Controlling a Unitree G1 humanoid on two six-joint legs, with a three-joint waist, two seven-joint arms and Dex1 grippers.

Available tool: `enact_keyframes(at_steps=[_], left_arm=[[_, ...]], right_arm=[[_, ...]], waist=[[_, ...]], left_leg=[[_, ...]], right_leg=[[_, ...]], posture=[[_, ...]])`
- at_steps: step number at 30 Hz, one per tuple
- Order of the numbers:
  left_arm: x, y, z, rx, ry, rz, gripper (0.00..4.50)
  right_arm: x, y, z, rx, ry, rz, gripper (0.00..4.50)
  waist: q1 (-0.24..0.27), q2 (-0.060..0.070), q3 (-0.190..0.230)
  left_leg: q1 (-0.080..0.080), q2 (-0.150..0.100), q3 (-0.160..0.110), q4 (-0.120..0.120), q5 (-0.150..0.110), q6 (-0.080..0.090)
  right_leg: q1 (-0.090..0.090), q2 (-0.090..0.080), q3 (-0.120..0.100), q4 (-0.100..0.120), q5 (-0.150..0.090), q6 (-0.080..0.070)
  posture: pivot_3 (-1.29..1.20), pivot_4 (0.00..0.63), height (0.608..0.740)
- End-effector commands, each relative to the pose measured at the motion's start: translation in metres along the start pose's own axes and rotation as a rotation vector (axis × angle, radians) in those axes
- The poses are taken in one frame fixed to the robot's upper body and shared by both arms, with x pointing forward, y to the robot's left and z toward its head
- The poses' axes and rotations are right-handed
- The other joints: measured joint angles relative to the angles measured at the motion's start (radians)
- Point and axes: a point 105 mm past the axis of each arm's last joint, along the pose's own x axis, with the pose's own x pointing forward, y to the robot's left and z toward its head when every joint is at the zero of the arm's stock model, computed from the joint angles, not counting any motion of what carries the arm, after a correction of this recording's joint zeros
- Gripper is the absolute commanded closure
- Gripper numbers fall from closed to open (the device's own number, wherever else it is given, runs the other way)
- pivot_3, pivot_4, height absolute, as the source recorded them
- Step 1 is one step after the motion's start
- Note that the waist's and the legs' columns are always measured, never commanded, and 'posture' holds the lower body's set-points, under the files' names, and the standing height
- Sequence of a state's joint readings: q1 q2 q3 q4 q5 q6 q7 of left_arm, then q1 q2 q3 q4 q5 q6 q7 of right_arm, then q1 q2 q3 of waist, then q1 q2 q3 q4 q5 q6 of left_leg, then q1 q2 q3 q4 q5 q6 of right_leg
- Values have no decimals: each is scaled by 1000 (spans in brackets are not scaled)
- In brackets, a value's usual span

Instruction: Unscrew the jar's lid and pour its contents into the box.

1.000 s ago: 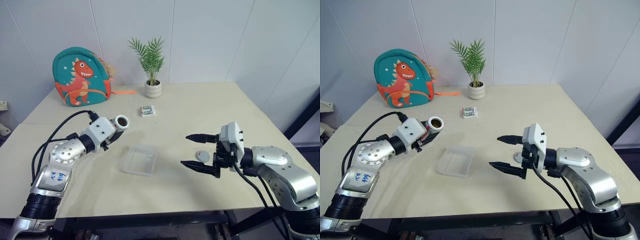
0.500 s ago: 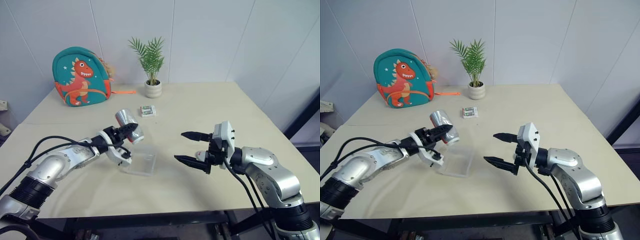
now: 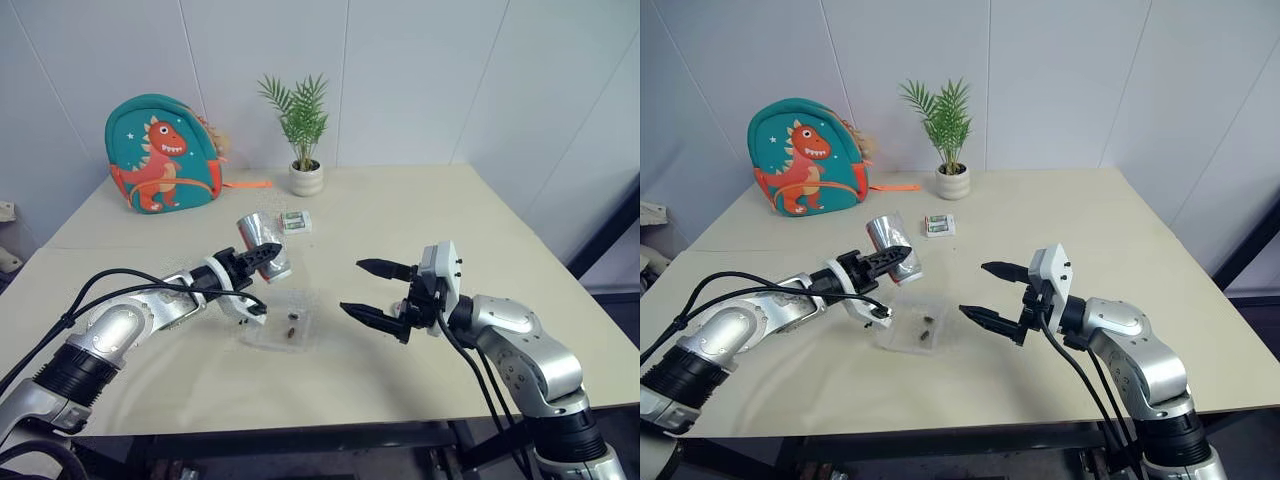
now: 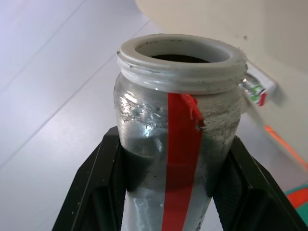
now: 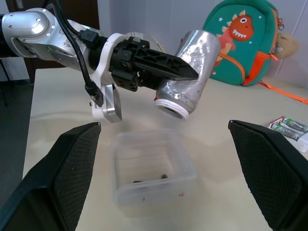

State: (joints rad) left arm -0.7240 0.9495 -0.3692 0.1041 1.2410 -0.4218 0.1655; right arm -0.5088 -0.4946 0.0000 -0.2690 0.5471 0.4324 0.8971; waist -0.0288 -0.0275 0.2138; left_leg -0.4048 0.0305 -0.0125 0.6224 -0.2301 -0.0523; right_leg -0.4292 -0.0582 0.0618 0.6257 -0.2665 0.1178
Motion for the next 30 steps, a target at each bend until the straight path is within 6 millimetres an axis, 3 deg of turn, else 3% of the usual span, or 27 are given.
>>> enact_keyframes(at_steps=[1, 8, 11, 12, 15, 19, 23, 30], left_arm=[[-10, 1, -23, -211, 93, 11, 2546], [-27, -14, -45, -1272, 307, 80, 2546], [-41, -25, -65, -1627, 447, 186, 2546], [-47, -31, -72, -1859, 487, 250, 2546], [-56, -37, -72, -2136, 469, 322, 2546], [-74, -64, -76, -2228, 607, 368, 2546], [-104, -109, -84, -2218, 819, 476, 2546], [-119, -138, -82, -2161, 862, 547, 2546]], right_arm=[[2, 1, 9, -44, -34, 4, 13], [-1, 1, 11, -43, -24, 11, 13], [0, 2, 12, -40, -24, 19, 13], [2, 2, 13, -39, -25, 28, 13], [6, 4, 14, -42, -26, 56, 13], [10, 4, 17, -52, -31, 81, 13], [17, -1, 21, -72, -41, 95, 13], [25, 1, 23, -82, -54, 125, 13]], waist=[[-1, 0, 0], [1, 0, 0], [-2, 0, 0], [-3, 0, 0], [-9, 0, 0], [-10, 0, 0], [-11, 0, 0], [1, -1, -1]], left_leg=[[0, 0, 0, 0, 0, 0], [-1, 0, -1, 4, 0, 0], [-1, 0, -2, 7, 0, 0], [0, 0, -2, 7, 0, 0], [0, 0, -3, 8, 0, 0], [1, 0, -3, 8, 1, 0], [1, 0, -3, 8, 1, 0], [0, 0, -3, 7, 1, -1]], right_leg=[[0, 0, 0, 0, 0, 0], [1, 0, -1, 2, 0, 0], [1, 0, -1, 3, 0, 0], [1, 0, -1, 3, 1, 0], [2, 1, -1, 4, 1, 0], [2, 1, -1, 4, 1, 0], [2, 1, -1, 3, 2, -1], [2, 1, -1, 1, 2, -1]], posture=[[0, 150, 740], [0, 150, 740], [0, 150, 740], [0, 150, 740], [0, 150, 740], [0, 150, 740], [0, 150, 740], [0, 150, 740]])
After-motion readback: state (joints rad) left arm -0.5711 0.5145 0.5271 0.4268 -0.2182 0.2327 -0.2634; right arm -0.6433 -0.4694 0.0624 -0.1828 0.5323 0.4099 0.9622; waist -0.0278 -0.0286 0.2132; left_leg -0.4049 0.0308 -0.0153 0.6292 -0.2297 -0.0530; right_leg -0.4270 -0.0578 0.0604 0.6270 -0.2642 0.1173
